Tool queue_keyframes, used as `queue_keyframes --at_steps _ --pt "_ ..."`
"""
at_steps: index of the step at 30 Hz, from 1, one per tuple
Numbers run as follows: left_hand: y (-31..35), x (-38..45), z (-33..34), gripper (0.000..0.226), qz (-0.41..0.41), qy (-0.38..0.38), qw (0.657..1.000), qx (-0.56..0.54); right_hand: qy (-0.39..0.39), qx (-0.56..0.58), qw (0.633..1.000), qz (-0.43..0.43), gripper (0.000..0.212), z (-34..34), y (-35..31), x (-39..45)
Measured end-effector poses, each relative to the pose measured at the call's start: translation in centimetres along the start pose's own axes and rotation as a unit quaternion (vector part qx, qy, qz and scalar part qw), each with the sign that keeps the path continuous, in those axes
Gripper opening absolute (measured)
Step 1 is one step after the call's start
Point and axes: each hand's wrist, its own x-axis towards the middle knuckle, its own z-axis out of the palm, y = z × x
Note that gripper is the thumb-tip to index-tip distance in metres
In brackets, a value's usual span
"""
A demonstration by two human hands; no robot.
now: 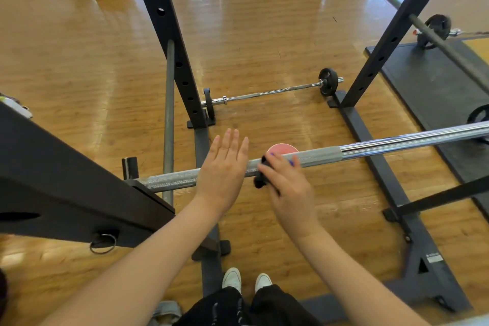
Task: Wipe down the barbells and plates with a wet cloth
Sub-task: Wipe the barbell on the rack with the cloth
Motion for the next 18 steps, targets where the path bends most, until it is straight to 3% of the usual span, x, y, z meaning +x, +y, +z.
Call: queue_keyframes --at_steps 6,11,18 --pt "0.3 0.2 -0.4 0.063 -0.031 -0.031 0.999 -0.001 -0.044 -0.009 0.998 -0.048 0.033 -0.8 0.6 0.5" --pt "0.1 0.5 -0.8 0.060 -0.005 -0.108 0.994 -0.018 -0.011 -0.023 1.000 0.006 0.029 -3.0 3.3 0.4" --pt "-0.8 2.0 -1.9 0.063 -0.019 -0.208 0.971 -0.117 -0.009 -0.040 0.998 0.057 0.027 -2.7 1.6 1.1"
